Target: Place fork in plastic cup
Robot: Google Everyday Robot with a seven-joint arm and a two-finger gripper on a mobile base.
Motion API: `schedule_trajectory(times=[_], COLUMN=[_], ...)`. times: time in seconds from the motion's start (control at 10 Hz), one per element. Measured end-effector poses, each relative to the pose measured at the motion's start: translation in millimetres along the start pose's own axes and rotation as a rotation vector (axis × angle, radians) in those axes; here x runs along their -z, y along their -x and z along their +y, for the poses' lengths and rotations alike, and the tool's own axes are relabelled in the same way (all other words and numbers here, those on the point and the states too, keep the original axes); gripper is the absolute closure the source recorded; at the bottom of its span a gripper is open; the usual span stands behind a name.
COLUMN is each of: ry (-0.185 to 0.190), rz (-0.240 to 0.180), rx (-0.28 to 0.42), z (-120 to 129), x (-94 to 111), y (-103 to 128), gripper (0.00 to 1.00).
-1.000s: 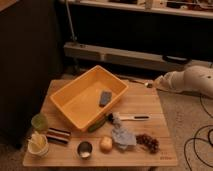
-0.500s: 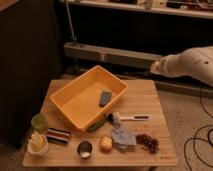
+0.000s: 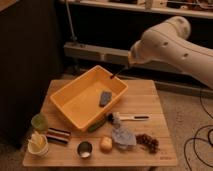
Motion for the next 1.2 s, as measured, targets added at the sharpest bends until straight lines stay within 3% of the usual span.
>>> schedule_trajectory(times=[0.3, 0.5, 0.8, 1.2], ry=[0.021, 0.078, 0.185, 0.311], rz=[0.002, -0.01, -0.039, -0.013], rx=[0.157, 0.225, 0.386, 0.538], z=[58, 84, 144, 205], x=[-7, -8, -8, -30], y=[22, 29, 48, 76], gripper=[1.0, 1.0, 1.0, 1.0])
